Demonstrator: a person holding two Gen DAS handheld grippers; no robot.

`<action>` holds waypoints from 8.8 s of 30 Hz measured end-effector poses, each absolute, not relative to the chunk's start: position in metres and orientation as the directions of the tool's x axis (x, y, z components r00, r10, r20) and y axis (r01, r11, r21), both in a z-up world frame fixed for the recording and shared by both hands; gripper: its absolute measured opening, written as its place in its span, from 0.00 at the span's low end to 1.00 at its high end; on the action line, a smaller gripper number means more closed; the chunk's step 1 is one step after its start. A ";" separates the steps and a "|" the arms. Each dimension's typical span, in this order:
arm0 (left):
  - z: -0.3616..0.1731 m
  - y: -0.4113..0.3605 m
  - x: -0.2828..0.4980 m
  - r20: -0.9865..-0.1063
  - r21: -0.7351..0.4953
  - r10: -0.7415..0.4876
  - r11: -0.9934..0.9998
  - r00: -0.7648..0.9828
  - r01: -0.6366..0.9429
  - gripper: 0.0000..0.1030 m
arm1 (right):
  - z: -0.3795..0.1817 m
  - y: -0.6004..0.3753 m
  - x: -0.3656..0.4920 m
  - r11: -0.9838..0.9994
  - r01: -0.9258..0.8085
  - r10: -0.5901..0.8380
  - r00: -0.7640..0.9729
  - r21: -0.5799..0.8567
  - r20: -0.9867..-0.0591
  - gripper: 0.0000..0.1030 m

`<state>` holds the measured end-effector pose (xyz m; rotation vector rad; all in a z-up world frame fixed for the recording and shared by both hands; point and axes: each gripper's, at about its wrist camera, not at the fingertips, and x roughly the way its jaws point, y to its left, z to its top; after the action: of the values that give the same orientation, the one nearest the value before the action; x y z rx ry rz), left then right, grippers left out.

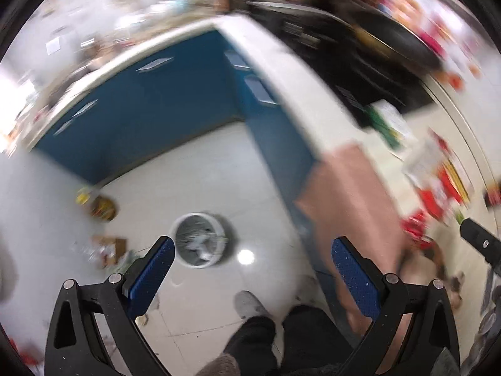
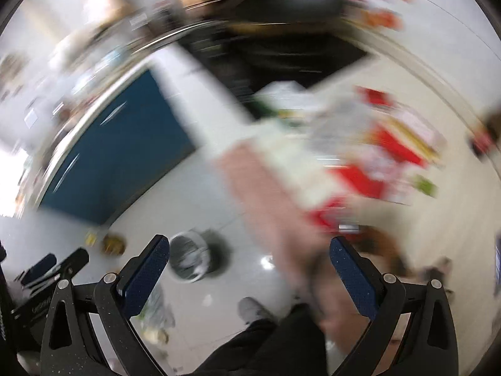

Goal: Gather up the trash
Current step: 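Grasp the red snack packet with left tool while right tool grasps the green stub, then carry packet and stub to the bin and open both tools, then raise both tools and move back toward the counter, then grasp the white medicine box with left tool while right tool grasps the red-bordered box, then carry both boxes to the floor bin and open both tools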

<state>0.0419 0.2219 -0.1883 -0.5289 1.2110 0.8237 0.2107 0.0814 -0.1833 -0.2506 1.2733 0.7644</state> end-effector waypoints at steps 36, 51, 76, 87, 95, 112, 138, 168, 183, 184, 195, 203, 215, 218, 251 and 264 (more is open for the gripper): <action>-0.292 0.093 0.262 -0.997 -0.028 0.017 0.827 0.076 -0.562 0.10 | -0.328 -0.007 0.395 0.693 -0.720 0.170 0.109 0.040 -0.979 0.12; -0.209 0.160 0.174 -0.955 -0.094 0.115 0.758 0.274 -0.645 0.10 | -0.223 -0.005 0.337 0.741 -0.643 0.366 0.142 0.195 -0.920 0.07; -0.409 0.386 -0.208 -0.999 -0.021 0.045 0.105 0.026 -0.994 0.10 | -0.417 0.314 -0.003 0.330 -0.864 0.227 -0.318 0.380 -0.920 0.06; -0.663 0.438 -0.288 -0.987 -0.068 -0.139 -0.068 0.077 -0.995 0.10 | -0.680 0.404 -0.098 0.300 -0.851 0.083 -0.426 0.431 -0.901 0.06; -0.747 0.458 -0.306 -0.985 -0.033 -0.166 -0.094 0.049 -0.995 0.17 | -0.814 0.444 -0.127 0.273 -0.874 0.003 -0.417 0.401 -0.909 0.06; -0.628 0.423 -0.322 -0.973 0.200 0.120 0.002 -0.198 -0.980 0.99 | -0.736 0.426 -0.129 0.106 -0.990 0.022 -0.092 0.094 -0.995 1.00; -0.283 0.280 -0.299 -0.947 0.085 0.313 0.047 -0.066 -0.995 1.00 | -0.311 0.288 -0.102 0.090 -0.987 0.295 -0.099 0.131 -0.950 1.00; -0.167 0.269 0.109 -0.936 0.080 0.337 0.472 0.096 -0.878 1.00 | -0.205 0.104 0.286 0.681 -0.724 0.285 0.121 0.112 -0.951 1.00; -0.298 0.280 0.351 -0.998 0.046 -0.005 0.571 -0.060 -0.819 1.00 | -0.340 0.098 0.512 0.635 -0.752 -0.125 0.126 -0.177 -0.984 1.00; -0.304 0.282 0.353 -0.998 0.041 -0.019 0.563 -0.063 -0.825 0.99 | -0.349 0.100 0.514 0.616 -0.766 -0.146 0.122 -0.186 -0.982 1.00; -0.320 0.292 0.353 -0.999 0.008 -0.039 0.525 -0.034 -0.851 0.71 | -0.370 0.081 0.542 0.686 -0.727 -0.055 -0.026 -0.019 -0.998 0.79; -0.282 0.286 0.326 -0.997 0.045 0.077 0.584 0.001 -0.810 0.69 | -0.326 0.056 0.543 0.767 -0.641 0.068 0.062 0.013 -0.996 0.63; -0.230 0.285 0.288 -0.984 -0.025 0.128 0.592 0.124 -0.805 0.68 | -0.225 0.047 0.521 0.828 -0.560 0.184 0.303 -0.018 -0.935 0.61; -0.219 0.284 0.272 -0.979 -0.052 0.130 0.587 0.158 -0.808 0.67 | -0.210 0.052 0.501 0.825 -0.565 0.228 0.302 0.019 -0.926 0.61; -0.447 0.412 -0.211 -1.000 -0.014 -0.014 0.085 0.012 -0.996 0.66 | -0.447 0.354 -0.002 0.338 -0.880 0.194 -0.283 0.334 -0.939 0.60; -0.720 0.443 -0.283 -0.975 -0.002 -0.221 0.017 -0.002 -1.000 0.66 | -0.760 0.430 -0.125 0.276 -0.907 -0.044 -0.342 0.317 -0.939 0.60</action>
<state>-0.2833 0.4426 -0.7201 -1.3579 1.3792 1.0826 -0.1253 0.4300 -0.7601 -0.8894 1.6380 1.1948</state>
